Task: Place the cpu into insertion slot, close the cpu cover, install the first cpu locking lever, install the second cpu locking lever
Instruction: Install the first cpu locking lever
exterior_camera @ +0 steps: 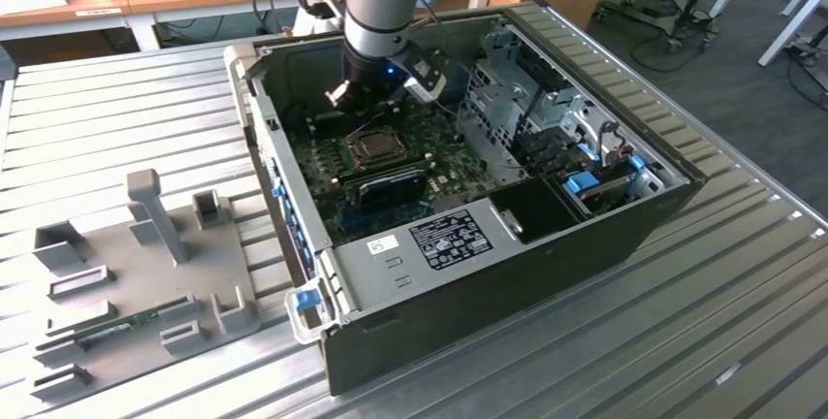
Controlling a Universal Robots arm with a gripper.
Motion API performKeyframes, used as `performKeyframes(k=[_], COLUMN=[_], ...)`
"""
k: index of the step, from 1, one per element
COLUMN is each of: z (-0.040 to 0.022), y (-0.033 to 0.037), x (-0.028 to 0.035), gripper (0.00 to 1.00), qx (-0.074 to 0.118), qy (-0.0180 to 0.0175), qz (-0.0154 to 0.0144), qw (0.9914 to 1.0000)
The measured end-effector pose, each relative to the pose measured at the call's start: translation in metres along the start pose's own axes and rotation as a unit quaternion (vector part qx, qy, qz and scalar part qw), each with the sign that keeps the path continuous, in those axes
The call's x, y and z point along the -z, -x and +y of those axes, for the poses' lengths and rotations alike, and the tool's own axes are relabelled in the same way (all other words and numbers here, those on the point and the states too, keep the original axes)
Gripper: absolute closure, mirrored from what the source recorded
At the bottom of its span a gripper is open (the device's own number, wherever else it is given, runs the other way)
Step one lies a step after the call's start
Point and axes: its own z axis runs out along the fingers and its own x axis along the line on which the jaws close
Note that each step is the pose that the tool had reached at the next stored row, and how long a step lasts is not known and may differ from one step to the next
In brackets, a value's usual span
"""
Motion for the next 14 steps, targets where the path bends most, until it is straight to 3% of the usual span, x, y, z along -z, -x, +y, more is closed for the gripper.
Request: performKeyframes(k=[14], z=[-0.0023], y=[0.0018], x=[-0.0055], gripper=[0.90], qx=[0.000], qy=[0.0000], qz=[-0.0001], qw=[1.00000])
